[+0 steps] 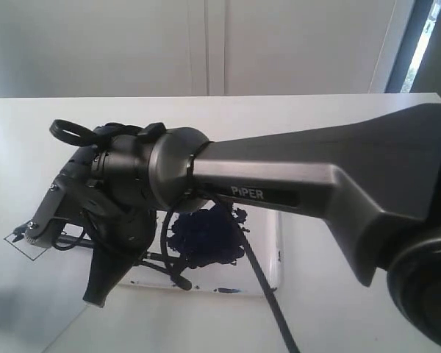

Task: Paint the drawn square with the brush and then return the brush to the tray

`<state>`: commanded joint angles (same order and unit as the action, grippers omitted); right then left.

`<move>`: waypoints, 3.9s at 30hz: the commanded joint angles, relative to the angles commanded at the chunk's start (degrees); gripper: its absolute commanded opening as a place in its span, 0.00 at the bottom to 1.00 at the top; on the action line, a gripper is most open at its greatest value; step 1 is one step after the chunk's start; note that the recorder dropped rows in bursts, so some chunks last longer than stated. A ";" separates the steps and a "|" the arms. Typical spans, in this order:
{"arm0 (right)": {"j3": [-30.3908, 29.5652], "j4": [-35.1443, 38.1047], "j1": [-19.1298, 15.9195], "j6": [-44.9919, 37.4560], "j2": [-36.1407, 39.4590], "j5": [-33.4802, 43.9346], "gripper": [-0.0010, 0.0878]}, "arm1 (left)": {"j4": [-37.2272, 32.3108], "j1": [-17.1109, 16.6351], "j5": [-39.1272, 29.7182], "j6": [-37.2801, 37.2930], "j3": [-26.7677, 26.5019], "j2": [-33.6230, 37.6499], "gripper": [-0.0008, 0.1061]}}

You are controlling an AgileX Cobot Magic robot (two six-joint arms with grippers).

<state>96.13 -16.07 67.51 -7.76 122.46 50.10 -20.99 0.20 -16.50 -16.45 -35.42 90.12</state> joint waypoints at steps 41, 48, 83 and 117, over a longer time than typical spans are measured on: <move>0.48 -10.34 0.97 6.29 0.00 3.55 0.01 | 0.22 0.00 0.32 0.00 0.00 0.00 0.43; 0.48 -10.57 0.97 6.29 0.00 3.79 0.01 | 0.22 0.00 0.32 0.00 0.00 0.00 0.43; 0.48 -2.84 1.72 0.05 0.00 7.17 0.01 | 0.22 0.00 0.48 0.00 0.00 0.00 0.43; 0.48 -10.89 1.47 5.76 0.00 10.01 0.01 | 0.22 0.00 0.38 0.00 0.00 0.00 0.43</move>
<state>96.61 -26.96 68.99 -1.99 122.46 60.11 -20.77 0.20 -16.11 -16.45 -35.42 90.12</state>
